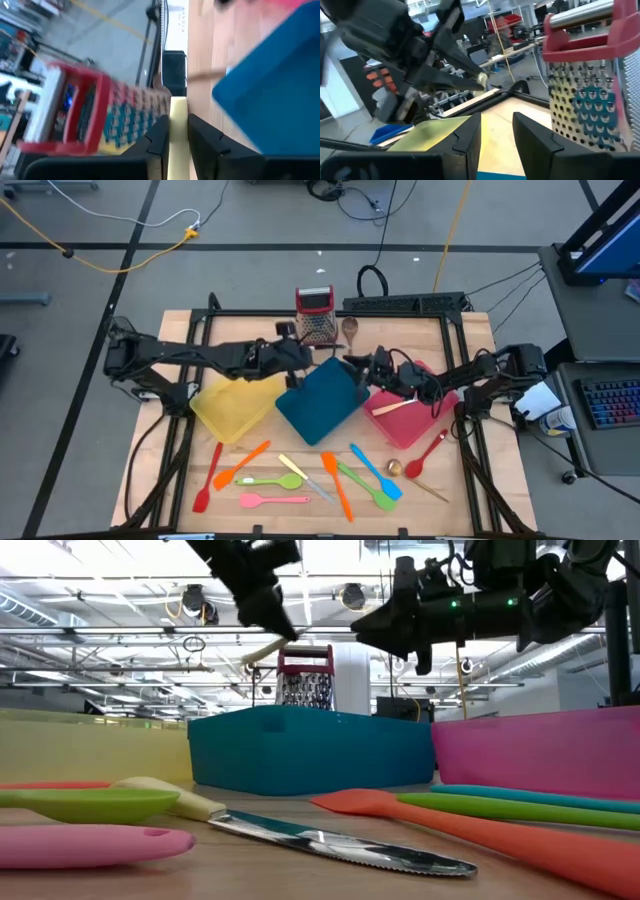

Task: Pick & Place Kitchen Items
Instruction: Put the yellow table knife into the red bin

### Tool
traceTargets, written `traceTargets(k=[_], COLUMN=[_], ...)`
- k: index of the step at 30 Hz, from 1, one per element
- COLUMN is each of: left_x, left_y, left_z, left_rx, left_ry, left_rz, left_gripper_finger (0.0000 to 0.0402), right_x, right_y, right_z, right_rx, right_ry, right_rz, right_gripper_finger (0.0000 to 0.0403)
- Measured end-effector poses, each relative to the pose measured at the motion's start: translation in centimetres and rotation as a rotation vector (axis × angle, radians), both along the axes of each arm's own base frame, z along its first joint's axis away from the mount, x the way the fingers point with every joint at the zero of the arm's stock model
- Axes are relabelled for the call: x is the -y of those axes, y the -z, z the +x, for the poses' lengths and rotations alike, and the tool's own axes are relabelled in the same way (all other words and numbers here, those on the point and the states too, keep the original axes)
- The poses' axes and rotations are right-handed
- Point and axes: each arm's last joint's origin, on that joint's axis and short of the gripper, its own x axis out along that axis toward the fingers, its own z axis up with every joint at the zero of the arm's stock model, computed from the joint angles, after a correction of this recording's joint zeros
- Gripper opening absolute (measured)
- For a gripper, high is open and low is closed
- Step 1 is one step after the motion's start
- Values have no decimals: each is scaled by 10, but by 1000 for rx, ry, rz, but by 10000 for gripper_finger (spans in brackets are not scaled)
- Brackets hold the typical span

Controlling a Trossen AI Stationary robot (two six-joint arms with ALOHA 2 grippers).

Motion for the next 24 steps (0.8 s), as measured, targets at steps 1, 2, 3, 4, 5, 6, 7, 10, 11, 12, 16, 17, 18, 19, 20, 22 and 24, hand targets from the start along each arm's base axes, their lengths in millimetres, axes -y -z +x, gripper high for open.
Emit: traceTargets(k=[1,2,3,4,5,6,7,10,11,12,16,17,18,19,20,22,24], left_x=[3,5,7,9,11,12,14,18,19,20,21,21,21,21,21,21,21], left_y=[-1,-2,-2,-3,-3,-4,-4,-6,-8,-8,-10,-11,-10,-8,-7,-1,5], left_z=[1,2,2,3,4,4,5,6,7,8,9,9,10,13,14,18,25], left_rx=[14,26,40,57,69,78,89,116,130,141,169,172,175,178,178,165,164], left_ry=[7,9,8,7,6,6,10,22,27,29,40,45,49,50,50,50,57], left_rz=[1,-2,-8,-17,-23,-26,-29,-29,-28,-27,-37,-41,-45,-47,-46,-46,-31], left_gripper_finger=[54,49,45,44,44,44,45,57,59,60,52,48,45,44,45,49,57], right_x=[0,-1,-2,-3,-4,-5,-5,-7,-7,-7,-7,-7,-7,-7,-8,-9,-9], right_y=[-1,-3,-5,-6,-7,-8,-9,-11,-11,-12,-15,-17,-19,-21,-22,-24,-25], right_z=[0,0,0,-1,-1,-1,-1,-1,-1,-1,-2,-2,-3,-3,-4,-4,-4], right_rx=[8,21,36,47,56,63,71,86,92,102,113,116,124,136,145,163,171], right_ry=[-2,-2,-6,-7,-9,-11,-13,-38,-38,-38,-27,-21,-15,-18,-34,-63,-62], right_rz=[-10,-21,-29,-39,-49,-59,-69,-79,-80,-83,-134,-161,-192,-221,-243,-263,-263], right_gripper_finger=[105,105,105,105,105,105,105,105,105,105,105,105,105,105,105,105,105])
